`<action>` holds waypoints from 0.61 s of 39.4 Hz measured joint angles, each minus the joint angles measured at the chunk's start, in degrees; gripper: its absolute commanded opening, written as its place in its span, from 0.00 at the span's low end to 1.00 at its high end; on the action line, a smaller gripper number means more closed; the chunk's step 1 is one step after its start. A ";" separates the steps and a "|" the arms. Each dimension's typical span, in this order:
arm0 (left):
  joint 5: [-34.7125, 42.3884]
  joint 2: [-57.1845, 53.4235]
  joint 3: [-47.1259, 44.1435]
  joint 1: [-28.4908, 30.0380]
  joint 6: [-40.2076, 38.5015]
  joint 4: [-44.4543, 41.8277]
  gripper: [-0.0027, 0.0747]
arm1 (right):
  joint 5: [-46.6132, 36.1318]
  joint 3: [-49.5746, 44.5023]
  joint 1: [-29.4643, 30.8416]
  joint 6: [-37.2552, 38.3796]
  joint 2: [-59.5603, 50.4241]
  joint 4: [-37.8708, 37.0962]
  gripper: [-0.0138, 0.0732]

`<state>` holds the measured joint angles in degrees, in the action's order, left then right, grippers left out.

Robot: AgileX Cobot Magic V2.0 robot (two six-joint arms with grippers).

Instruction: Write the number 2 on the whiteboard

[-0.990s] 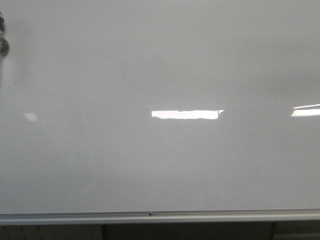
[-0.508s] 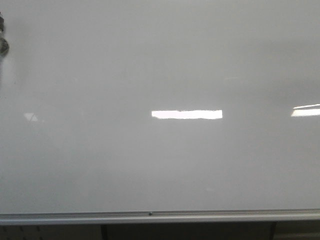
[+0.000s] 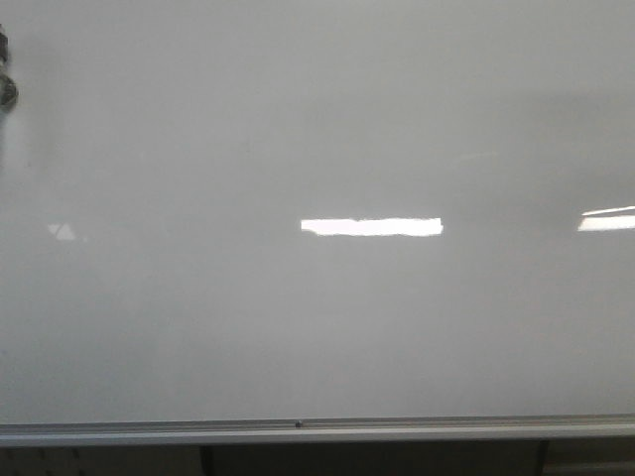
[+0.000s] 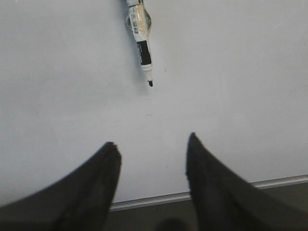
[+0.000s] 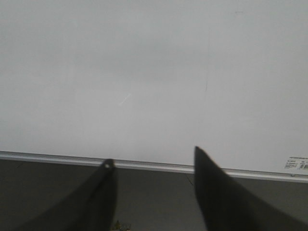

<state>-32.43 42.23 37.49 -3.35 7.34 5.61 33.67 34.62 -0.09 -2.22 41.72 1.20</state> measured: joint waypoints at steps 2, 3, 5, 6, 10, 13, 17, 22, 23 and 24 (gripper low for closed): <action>0.41 1.13 0.00 0.00 0.00 0.00 0.75 | 0.00 0.00 0.00 0.00 0.00 -0.03 0.83; 0.75 1.61 0.00 0.00 0.00 0.00 0.75 | 0.00 0.00 0.00 0.00 0.00 -0.03 0.83; 1.52 2.89 0.00 0.00 0.00 0.00 0.75 | 0.00 0.00 0.00 0.00 0.00 -0.03 0.83; 1.85 3.53 0.21 0.00 0.00 0.00 0.75 | 0.00 0.00 0.00 0.00 0.00 -0.03 0.83; 3.22 7.24 1.67 0.00 0.00 0.00 0.74 | -0.22 0.00 0.00 0.00 0.00 -0.03 0.83; 3.77 10.57 3.43 0.00 0.00 0.04 0.74 | -0.57 0.00 0.00 0.00 0.00 -0.03 0.83; 4.33 15.28 5.89 0.00 0.00 0.04 0.74 | -0.82 0.00 0.00 0.00 0.00 -0.03 0.83; 4.83 21.31 9.27 -0.04 0.00 0.13 0.74 | -0.91 0.00 0.00 0.00 0.00 -0.03 0.83; 4.95 22.29 9.97 -0.04 0.00 0.13 0.74 | -0.91 0.00 0.00 0.00 0.00 -0.03 0.83; 5.23 23.57 10.46 -0.04 0.00 0.13 0.74 | -0.91 0.00 0.00 0.00 0.00 -0.03 0.83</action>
<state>-27.20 65.80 47.95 -3.39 7.34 5.73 32.76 34.62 -0.09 -2.22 41.72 1.17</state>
